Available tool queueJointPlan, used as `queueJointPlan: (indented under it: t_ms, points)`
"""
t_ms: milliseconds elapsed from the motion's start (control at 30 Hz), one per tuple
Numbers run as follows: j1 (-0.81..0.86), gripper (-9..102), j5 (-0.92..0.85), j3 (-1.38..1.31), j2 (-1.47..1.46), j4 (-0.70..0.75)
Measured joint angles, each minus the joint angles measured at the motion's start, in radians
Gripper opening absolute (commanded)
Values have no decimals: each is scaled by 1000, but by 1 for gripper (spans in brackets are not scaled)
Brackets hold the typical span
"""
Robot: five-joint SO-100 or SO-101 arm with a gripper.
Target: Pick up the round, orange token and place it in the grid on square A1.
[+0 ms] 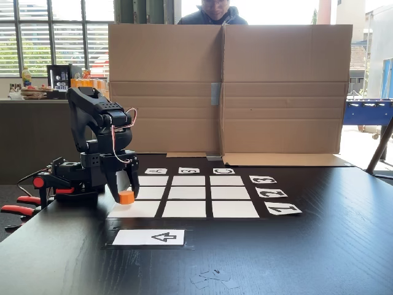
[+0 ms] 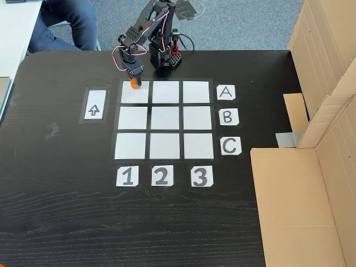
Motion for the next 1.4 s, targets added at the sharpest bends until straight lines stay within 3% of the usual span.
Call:
queueJointPlan:
  t_ms: [633,1400]
  points:
    - [-21,10,-2,0,-78,-112]
    - [-29,26,14,0,-100,-138]
